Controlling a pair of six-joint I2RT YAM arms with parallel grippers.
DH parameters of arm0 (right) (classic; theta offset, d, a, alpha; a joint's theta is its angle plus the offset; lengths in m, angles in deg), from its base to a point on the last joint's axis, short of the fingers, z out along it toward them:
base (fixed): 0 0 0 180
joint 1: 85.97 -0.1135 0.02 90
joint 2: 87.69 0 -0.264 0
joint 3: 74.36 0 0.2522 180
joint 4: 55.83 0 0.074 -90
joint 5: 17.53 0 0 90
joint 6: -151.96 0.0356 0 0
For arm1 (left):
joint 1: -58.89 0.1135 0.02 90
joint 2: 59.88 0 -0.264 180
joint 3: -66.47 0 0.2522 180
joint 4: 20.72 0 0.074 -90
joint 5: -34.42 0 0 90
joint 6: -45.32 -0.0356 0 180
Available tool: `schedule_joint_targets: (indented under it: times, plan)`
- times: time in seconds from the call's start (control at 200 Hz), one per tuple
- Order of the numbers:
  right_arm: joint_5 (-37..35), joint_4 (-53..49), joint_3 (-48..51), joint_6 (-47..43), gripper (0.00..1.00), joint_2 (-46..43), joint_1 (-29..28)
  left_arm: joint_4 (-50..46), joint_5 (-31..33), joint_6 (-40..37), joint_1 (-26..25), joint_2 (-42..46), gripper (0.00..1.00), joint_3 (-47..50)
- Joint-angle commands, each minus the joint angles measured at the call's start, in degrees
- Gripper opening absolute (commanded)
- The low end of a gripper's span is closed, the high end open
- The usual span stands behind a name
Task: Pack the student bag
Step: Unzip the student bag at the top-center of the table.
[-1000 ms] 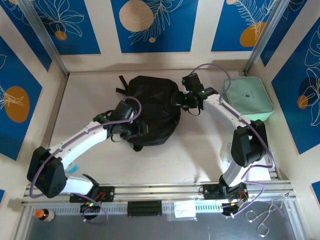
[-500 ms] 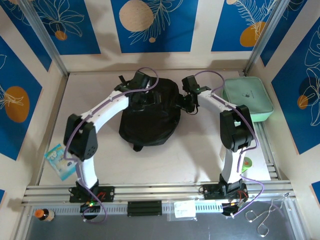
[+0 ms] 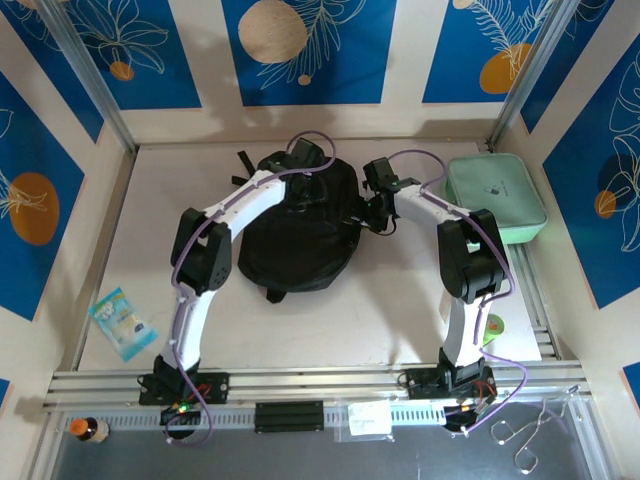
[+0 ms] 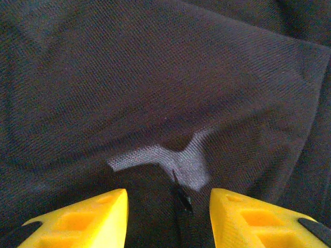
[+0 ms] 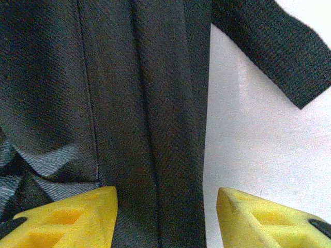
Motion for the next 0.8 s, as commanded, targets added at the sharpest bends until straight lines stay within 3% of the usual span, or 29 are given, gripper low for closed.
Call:
schedule_joint_targets:
  times: [0.0, 0.235, 0.575, 0.795]
  plan:
    - [1.38, 0.04, 0.62, 0.62, 0.53, 0.63, -0.43, -3.38, 1.17, 0.38, -1.13, -2.06, 0.44, -2.71]
    - [0.28, 0.02, 1.23, 0.73, 0.53, 1.06, -0.60, -6.76, -2.77, -1.76, -2.38, -7.17, 0.45, -8.86]
    - [-0.33, 0.49, 2.66, 1.53, 0.49, 1.41, -0.43, -9.29, -0.31, -1.53, -2.73, -8.30, 0.10, -11.41]
    - [-3.88, -0.62, 2.71, 2.31, 0.45, 1.77, -0.47, -6.86, 1.45, -2.47, -2.58, -2.31, 0.03, -8.23]
